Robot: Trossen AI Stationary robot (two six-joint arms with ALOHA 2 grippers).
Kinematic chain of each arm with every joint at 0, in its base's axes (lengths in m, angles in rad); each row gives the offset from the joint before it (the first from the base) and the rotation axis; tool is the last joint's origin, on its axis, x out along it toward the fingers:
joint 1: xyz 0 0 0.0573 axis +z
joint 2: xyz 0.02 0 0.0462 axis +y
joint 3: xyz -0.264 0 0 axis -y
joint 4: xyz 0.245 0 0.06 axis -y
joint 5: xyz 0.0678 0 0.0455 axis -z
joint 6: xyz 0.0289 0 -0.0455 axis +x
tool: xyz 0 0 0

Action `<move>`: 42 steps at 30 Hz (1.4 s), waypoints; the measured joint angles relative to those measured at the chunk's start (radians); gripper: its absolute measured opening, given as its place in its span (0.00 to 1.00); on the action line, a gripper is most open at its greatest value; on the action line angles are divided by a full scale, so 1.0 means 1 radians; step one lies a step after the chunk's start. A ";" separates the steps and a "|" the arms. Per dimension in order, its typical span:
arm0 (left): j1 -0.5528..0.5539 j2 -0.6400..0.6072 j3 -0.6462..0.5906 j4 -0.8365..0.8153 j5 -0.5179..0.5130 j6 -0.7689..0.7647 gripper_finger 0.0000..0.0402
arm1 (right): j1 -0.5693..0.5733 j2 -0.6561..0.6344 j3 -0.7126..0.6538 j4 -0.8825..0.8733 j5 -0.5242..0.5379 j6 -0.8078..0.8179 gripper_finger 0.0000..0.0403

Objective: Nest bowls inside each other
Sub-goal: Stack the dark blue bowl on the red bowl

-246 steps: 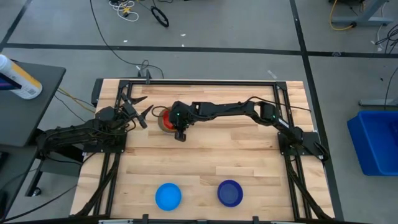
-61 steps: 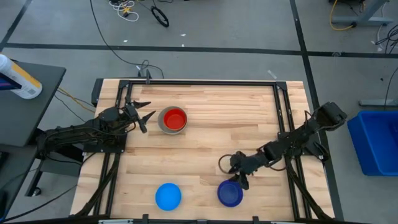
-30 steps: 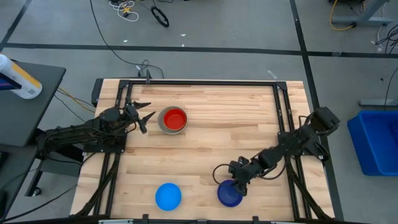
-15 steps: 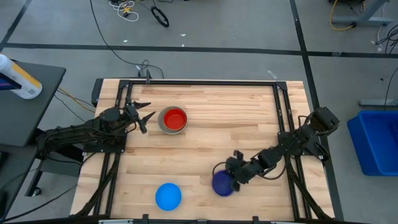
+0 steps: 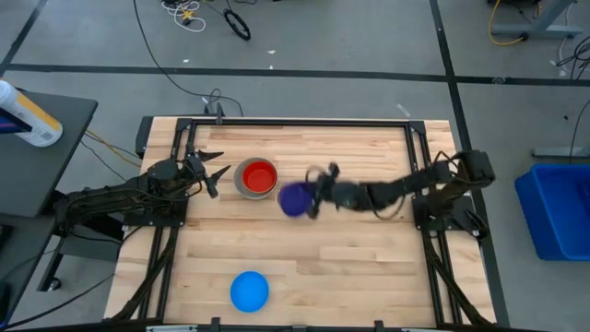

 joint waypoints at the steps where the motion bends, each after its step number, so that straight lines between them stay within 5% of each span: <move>1: 0.000 0.000 0.000 0.000 0.000 0.000 0.58 | -0.040 0.000 0.019 0.008 -0.024 -0.019 0.00; 10: 0.000 0.000 0.000 0.000 -0.070 0.009 0.58 | -0.238 0.257 0.368 -0.032 -0.305 -0.076 0.00; 19: 0.000 0.000 0.000 -0.010 -0.082 0.007 0.58 | -0.278 0.497 0.775 -0.422 -0.372 -0.096 0.00; 28: 0.000 0.000 0.000 -0.010 -0.080 -0.003 0.58 | -0.320 0.506 0.837 -0.602 -0.367 -0.073 0.00; 42: 0.000 0.000 0.000 -0.006 -0.077 -0.010 0.58 | -0.349 0.592 0.930 -0.716 -0.518 -0.042 0.00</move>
